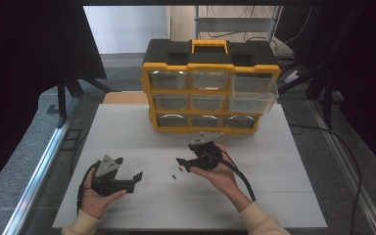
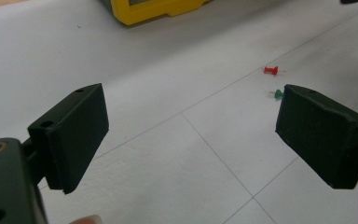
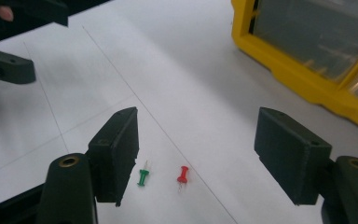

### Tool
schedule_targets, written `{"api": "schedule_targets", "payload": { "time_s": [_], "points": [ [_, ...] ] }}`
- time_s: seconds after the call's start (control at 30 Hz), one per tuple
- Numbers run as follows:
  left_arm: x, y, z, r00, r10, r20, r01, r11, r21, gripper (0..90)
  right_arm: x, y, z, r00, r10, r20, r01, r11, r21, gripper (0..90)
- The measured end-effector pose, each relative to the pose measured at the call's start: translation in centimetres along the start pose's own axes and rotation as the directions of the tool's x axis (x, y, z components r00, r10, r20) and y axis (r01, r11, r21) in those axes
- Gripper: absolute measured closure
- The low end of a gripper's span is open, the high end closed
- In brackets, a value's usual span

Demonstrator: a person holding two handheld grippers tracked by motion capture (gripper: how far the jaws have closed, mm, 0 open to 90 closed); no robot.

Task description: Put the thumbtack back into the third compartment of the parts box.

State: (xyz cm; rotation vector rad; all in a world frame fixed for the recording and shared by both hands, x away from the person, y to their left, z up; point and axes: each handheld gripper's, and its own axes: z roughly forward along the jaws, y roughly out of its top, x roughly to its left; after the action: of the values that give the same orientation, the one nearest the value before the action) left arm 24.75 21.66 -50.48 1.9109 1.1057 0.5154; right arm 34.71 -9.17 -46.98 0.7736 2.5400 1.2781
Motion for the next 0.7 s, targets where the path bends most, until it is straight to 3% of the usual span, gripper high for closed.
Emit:
{"api": "schedule_targets", "payload": {
  "time_s": [0.7],
  "points": [
    [-0.1, 0.0, 0.1, 1.0, 0.007, 0.001, -0.007, 0.9999, 0.009, 9.6, -0.3, -1.8, 4.6, 0.9984, -0.044, 0.035, 0.038, 0.987, 0.154, 30.9]
  ]
}}
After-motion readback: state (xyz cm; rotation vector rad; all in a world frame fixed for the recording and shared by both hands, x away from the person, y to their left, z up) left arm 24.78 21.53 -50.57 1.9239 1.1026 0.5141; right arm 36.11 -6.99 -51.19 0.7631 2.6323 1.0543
